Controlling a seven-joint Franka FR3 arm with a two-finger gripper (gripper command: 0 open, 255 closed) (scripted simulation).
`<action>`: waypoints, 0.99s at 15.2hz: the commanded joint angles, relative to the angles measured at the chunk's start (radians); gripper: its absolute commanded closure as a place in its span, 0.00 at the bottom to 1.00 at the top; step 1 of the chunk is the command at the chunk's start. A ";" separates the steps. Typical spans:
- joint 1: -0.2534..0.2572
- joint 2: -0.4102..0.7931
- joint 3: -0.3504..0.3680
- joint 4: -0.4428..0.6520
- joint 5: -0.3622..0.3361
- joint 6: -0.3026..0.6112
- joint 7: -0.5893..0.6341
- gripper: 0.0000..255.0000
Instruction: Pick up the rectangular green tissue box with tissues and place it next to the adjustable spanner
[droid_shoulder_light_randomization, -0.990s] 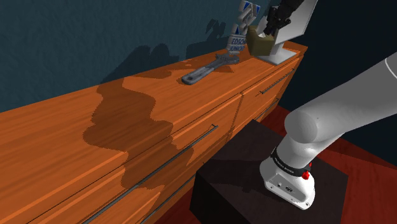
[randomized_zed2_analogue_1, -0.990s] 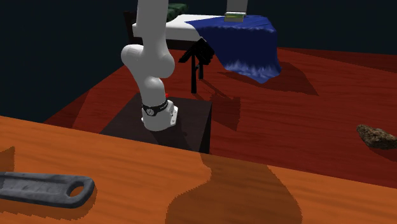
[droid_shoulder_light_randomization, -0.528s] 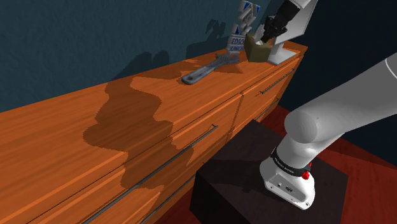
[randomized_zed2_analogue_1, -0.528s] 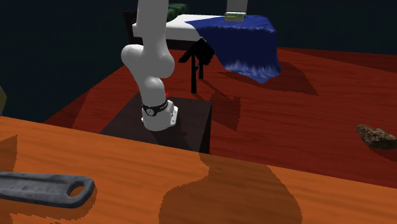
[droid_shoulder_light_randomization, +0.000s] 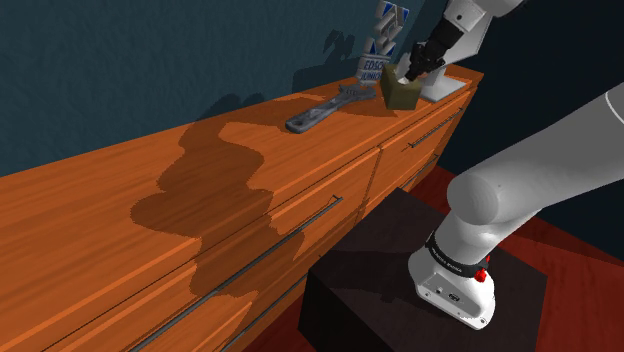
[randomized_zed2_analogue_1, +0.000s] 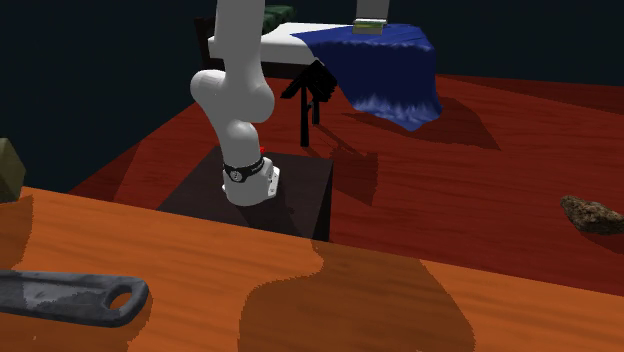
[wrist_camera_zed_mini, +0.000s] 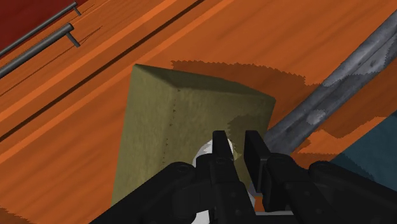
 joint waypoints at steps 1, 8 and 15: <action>0.001 0.005 -0.001 -0.027 0.005 0.031 -0.010 1.00; 0.001 0.005 -0.001 -0.027 0.005 0.031 -0.010 1.00; 0.001 0.005 -0.001 -0.027 0.005 0.031 -0.010 0.00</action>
